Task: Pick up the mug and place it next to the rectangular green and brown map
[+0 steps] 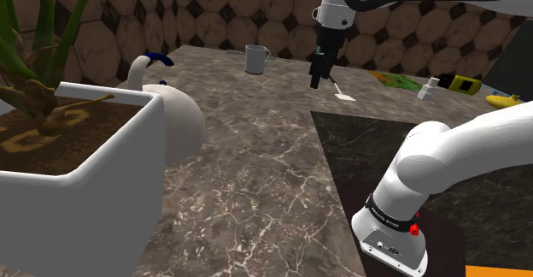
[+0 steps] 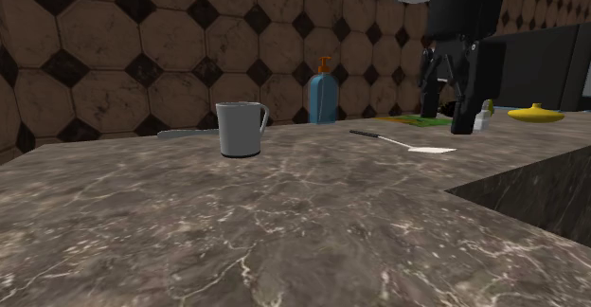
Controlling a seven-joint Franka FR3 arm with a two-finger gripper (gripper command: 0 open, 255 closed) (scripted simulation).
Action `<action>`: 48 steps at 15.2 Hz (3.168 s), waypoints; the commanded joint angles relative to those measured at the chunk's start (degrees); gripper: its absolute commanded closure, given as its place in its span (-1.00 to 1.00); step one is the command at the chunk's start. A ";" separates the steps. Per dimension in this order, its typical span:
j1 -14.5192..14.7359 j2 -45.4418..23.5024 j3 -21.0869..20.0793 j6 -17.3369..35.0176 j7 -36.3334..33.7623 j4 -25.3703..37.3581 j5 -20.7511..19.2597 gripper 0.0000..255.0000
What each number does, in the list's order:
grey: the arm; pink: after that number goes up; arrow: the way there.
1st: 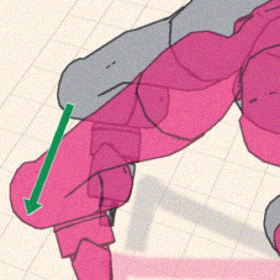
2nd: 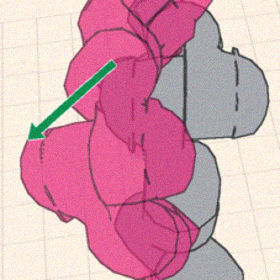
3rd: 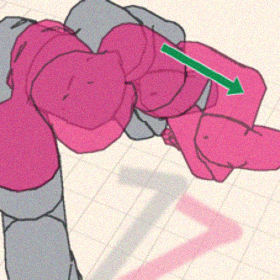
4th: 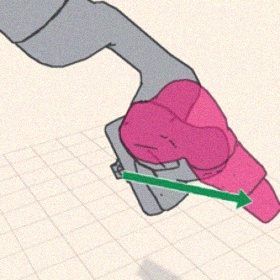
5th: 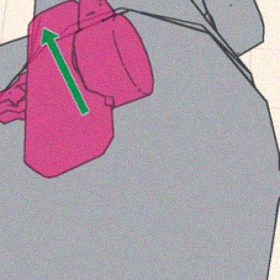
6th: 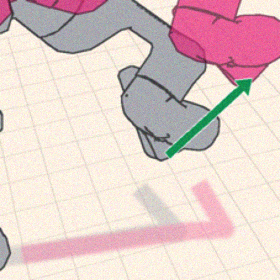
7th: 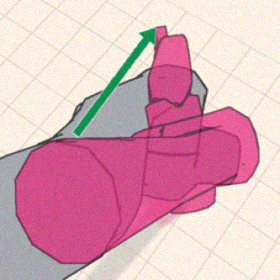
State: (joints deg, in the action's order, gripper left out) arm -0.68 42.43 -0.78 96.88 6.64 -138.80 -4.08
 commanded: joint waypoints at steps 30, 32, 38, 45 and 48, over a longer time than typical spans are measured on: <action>-1.90 -63.24 2.86 -4.46 6.31 67.99 1.13 -1.00; -1.94 -62.86 2.87 -2.72 6.27 65.87 1.12 -1.00; -1.98 -62.48 2.89 -0.54 6.23 63.30 1.10 -1.00; -1.98 -62.48 2.89 -0.55 6.23 63.32 1.10 1.00; -1.98 -62.48 2.89 -0.55 6.23 63.32 1.10 1.00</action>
State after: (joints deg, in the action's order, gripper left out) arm -2.67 -20.06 2.11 96.33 12.87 -75.48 -2.97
